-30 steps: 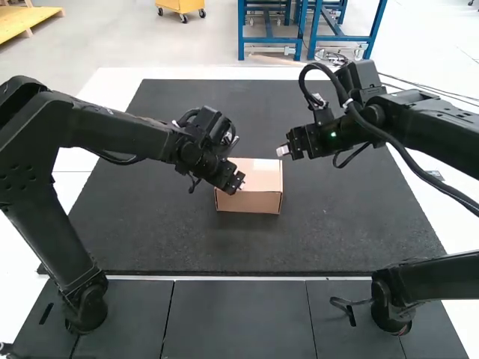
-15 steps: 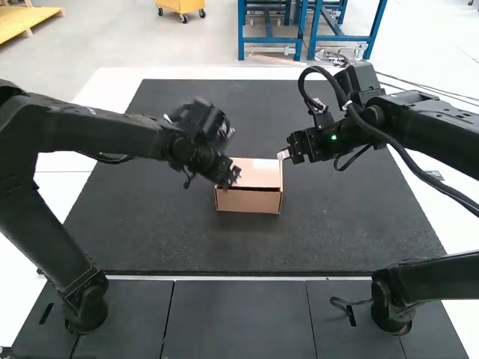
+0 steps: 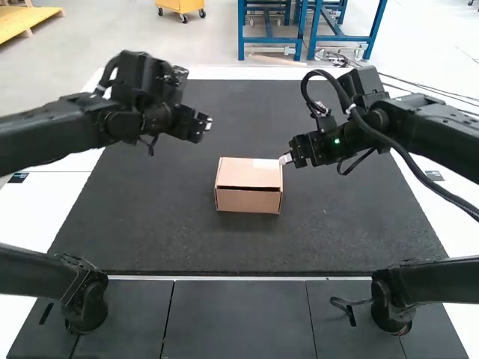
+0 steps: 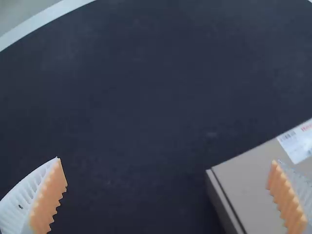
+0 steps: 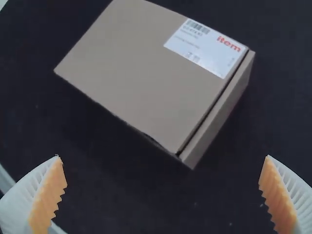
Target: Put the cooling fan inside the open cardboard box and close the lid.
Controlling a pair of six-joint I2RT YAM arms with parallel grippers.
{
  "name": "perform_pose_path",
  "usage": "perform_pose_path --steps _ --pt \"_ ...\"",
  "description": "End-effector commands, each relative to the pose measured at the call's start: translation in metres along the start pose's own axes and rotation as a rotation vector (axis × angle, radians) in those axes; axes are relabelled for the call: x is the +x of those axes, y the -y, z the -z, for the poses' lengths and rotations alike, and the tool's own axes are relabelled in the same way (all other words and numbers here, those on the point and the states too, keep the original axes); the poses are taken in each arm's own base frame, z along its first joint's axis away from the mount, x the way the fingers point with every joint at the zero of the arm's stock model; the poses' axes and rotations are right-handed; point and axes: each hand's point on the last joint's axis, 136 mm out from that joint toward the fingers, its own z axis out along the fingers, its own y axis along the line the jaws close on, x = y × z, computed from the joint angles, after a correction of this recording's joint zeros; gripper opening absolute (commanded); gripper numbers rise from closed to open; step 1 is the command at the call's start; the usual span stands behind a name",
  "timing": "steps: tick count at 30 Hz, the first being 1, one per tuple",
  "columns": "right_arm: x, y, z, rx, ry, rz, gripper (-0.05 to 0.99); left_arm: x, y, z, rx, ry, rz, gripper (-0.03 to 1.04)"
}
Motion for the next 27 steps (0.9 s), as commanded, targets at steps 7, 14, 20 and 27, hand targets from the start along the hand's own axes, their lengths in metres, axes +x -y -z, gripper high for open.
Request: perform_pose_path --steps 7,14,20,27 --pt "-0.027 0.029 0.031 0.171 0.273 -0.074 0.91 -0.022 -0.037 0.068 -0.124 0.296 0.085 0.97" --pt "-0.022 0.057 0.041 0.271 0.421 -0.051 0.91 -0.001 -0.08 0.083 -0.268 0.36 0.133 0.96" --pt "-0.024 0.077 0.057 0.297 0.555 -0.107 0.91 0.017 -0.109 0.097 -0.377 0.459 0.142 0.96" --pt "-0.011 0.106 0.062 0.291 0.606 -0.254 0.91 0.043 -0.109 0.093 -0.393 0.473 0.152 0.96"
